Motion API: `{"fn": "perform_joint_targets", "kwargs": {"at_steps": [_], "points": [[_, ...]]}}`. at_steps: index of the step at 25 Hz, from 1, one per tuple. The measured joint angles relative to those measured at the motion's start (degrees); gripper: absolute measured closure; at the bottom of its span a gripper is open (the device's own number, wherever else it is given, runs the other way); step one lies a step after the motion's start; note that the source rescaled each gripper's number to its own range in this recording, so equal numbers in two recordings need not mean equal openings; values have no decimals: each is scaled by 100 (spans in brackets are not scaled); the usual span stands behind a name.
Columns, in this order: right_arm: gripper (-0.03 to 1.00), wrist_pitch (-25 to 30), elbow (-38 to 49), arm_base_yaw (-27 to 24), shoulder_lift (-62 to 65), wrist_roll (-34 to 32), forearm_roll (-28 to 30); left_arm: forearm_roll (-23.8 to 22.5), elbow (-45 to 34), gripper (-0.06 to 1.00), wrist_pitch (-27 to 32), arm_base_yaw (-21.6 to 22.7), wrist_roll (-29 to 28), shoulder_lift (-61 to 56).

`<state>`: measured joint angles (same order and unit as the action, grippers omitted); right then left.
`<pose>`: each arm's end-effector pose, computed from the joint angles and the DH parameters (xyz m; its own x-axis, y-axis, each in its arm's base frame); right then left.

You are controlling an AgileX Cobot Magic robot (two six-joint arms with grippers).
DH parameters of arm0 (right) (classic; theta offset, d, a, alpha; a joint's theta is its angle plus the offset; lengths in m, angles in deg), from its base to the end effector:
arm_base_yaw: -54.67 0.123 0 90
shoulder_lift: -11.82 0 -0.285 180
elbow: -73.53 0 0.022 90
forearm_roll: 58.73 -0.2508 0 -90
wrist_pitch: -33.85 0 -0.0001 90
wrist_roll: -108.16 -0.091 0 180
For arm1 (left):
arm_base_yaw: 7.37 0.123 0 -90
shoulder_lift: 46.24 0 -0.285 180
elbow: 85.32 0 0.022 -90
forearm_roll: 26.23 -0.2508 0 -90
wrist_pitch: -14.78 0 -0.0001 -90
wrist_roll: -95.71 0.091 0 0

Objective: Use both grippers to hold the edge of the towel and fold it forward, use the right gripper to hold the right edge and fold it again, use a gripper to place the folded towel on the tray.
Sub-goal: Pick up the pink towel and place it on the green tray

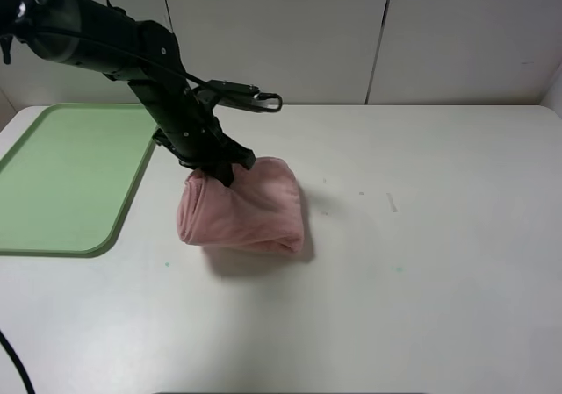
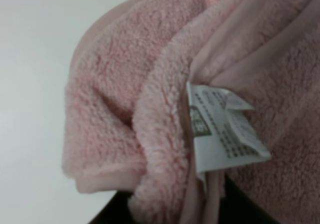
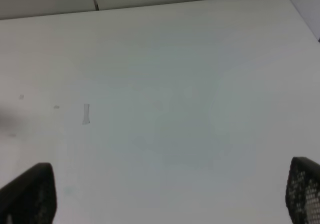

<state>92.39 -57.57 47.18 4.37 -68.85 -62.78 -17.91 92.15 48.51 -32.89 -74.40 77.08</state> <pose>-0.0029 0.0059 0.2790 -0.4174 0.0395 -0.9079 0.0695 0.9975 0.0115 0.3621 -0.1810 0.1472 -0.8196 0.4482 -0.3569 0.4980 0.8653 -0.0568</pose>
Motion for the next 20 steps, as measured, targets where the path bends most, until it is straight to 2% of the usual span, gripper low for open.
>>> {"fn": "perform_joint_targets", "kwargs": {"at_steps": [14,20], "points": [[-3,0,0,0,0,0,0,-831,0,76,611,1397,0,-500],[-3,0,0,0,0,0,0,-990,0,76,716,2072,55,-518]]}}
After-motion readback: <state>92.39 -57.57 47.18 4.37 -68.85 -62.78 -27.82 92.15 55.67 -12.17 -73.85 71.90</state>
